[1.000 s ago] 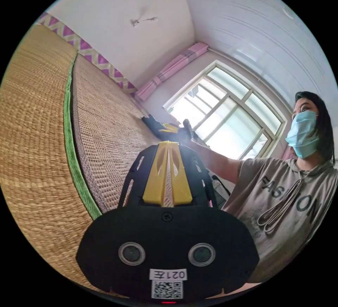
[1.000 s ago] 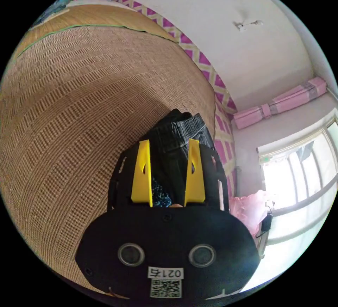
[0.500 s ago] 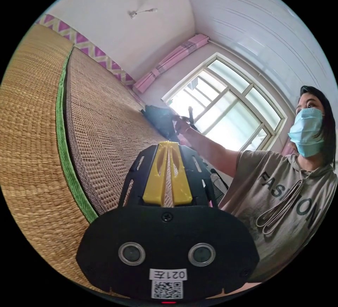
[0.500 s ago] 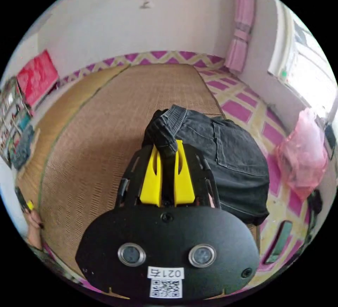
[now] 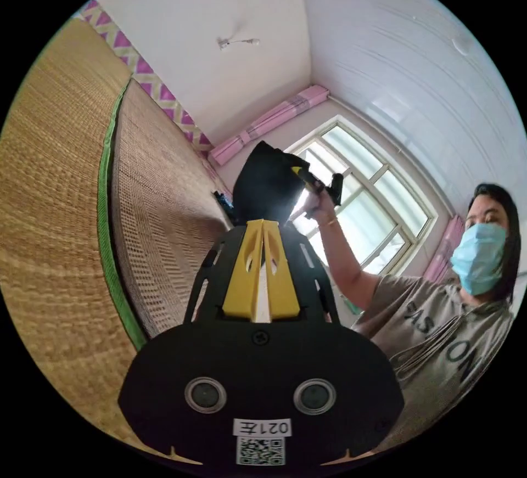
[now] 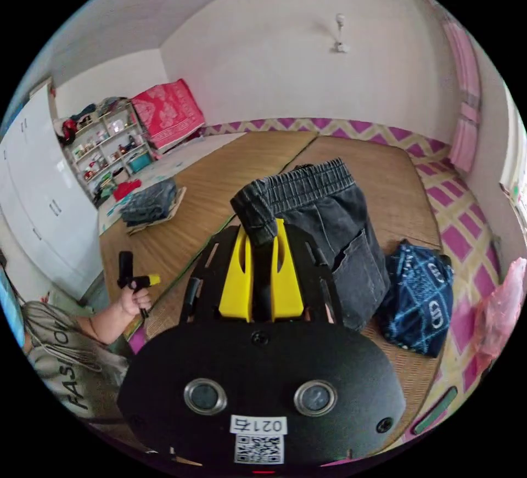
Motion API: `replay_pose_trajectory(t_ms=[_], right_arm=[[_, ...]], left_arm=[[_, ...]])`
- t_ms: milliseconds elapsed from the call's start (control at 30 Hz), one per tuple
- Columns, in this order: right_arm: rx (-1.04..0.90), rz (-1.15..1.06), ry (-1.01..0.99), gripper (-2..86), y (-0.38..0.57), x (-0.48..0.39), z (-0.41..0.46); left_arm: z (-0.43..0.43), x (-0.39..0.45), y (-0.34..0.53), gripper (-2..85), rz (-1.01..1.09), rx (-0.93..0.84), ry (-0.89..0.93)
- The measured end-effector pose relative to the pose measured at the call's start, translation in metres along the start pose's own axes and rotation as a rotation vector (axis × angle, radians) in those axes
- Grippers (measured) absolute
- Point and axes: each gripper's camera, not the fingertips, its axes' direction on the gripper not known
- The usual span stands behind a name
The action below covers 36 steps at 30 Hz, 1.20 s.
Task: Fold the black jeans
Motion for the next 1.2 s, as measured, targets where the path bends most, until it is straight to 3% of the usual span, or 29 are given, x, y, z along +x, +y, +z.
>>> replay_pose_trajectory(t_ms=[200, 467, 567, 667, 867, 1000, 1200], right_arm=[[-0.261, -0.165, -0.138, 4.5, 0.087, -0.153, 0.204], [-0.204, -0.227, -0.031, 7.8, 0.136, -0.171, 0.194], [-0.182, -0.182, -0.043, 8.3, 0.144, -0.155, 0.186], [-0.145, -0.041, -0.182, 8.4, 0.146, -0.108, 0.169], [-0.136, 0.177, -0.498, 8.5, 0.158, -0.009, 0.159], [-0.072, 0.389, -0.825, 9.7, 0.178, 0.059, 0.16], [-0.094, 0.248, -0.564, 6.4, 0.191, 0.068, 0.136]], left_arm=[[-0.125, 0.056, 0.019, -1.0, 0.004, 0.055, -0.232], [-0.189, 0.049, 0.066, -0.9, -0.057, 0.034, -0.313], [-0.176, 0.041, 0.07, -0.9, -0.061, 0.009, -0.297], [-0.158, 0.038, 0.069, -0.9, -0.059, -0.022, -0.288], [-0.131, 0.037, 0.058, -0.9, -0.033, -0.085, -0.326], [-0.121, 0.031, 0.051, -0.9, -0.042, -0.061, -0.317], [-0.086, 0.022, 0.048, -0.9, -0.052, -0.091, -0.344]])
